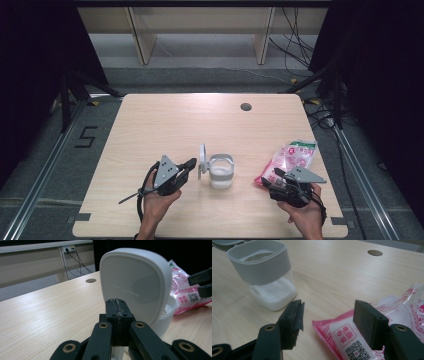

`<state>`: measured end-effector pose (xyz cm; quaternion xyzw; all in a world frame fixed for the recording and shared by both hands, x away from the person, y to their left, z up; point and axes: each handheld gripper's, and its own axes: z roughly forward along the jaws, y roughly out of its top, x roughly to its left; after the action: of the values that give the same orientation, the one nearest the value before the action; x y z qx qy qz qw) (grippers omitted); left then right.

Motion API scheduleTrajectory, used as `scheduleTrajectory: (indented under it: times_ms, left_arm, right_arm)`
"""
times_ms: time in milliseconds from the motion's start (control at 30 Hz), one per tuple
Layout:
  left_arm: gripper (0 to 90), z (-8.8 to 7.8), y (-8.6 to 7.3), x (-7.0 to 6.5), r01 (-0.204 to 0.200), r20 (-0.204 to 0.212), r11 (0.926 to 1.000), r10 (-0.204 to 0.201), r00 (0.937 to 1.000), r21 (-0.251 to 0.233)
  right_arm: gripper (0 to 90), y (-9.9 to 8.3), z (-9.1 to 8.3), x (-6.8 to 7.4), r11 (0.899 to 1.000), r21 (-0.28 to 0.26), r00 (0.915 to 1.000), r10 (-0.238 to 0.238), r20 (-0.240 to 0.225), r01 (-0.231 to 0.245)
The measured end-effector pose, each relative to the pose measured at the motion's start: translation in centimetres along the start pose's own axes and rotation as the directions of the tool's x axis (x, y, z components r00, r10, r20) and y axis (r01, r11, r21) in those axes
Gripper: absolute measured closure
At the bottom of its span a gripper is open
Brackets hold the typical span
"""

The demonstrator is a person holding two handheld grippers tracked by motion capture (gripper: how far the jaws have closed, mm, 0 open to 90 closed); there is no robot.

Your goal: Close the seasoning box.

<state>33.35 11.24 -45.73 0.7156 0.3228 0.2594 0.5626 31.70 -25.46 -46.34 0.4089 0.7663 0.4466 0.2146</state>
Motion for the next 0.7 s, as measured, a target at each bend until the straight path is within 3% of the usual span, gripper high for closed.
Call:
scheduleTrajectory:
  times_ms: [33, 133, 167, 300, 333, 467, 567, 700]
  left_arm:
    - [89.3, 0.00, 0.11, -0.07, -0.017, 0.005, 0.9998, 0.017, 0.9998, 0.006]
    - [89.3, 0.25, 0.22, -0.41, -0.004, 0.014, 1.0000, 0.004, 0.9999, 0.003]
    - [89.3, 0.27, 0.30, -0.38, -0.022, 0.013, 0.9997, 0.022, 0.9997, 0.005]
    - [89.2, 0.57, 0.33, -0.63, -0.007, 0.022, 1.0000, 0.007, 0.9997, 0.006]
    - [89.2, 0.57, 0.39, -0.59, -0.027, 0.023, 0.9996, 0.027, 0.9994, 0.008]
    - [89.1, 0.62, 0.54, -0.76, -0.019, 0.023, 0.9998, 0.019, 0.9996, 0.005]
    - [89.0, 0.65, 0.79, -0.70, -0.054, 0.027, 0.9985, 0.054, 0.9981, -0.011]
    - [89.0, 0.72, 0.92, -0.80, -0.065, 0.030, 0.9978, 0.066, 0.9974, -0.012]
  right_arm:
    - [41.1, 0.01, -0.07, 0.06, 1.000, 0.003, 1.0000, 0.003, 0.008, -0.003]
    - [41.1, 0.03, -0.09, 0.20, 1.000, 0.004, 1.0000, 0.002, 0.008, -0.002]
    - [41.1, 0.02, -0.07, 0.20, 1.000, 0.004, 1.0000, 0.000, 0.006, 0.000]
    - [41.0, 0.01, -0.14, 0.14, 1.000, 0.013, 1.0000, 0.003, 0.008, -0.003]
    - [41.1, 0.00, -0.15, 0.13, 1.000, 0.011, 1.0000, 0.006, 0.005, -0.006]
    - [41.0, -0.06, -0.08, 0.07, 1.000, 0.004, 1.0000, 0.004, 0.005, -0.004]
    - [41.0, -0.05, -0.13, 0.14, 1.000, 0.001, 0.9999, 0.010, 0.003, -0.010]
    - [41.0, -0.04, -0.23, 0.12, 1.000, 0.009, 1.0000, 0.008, 0.006, -0.008]
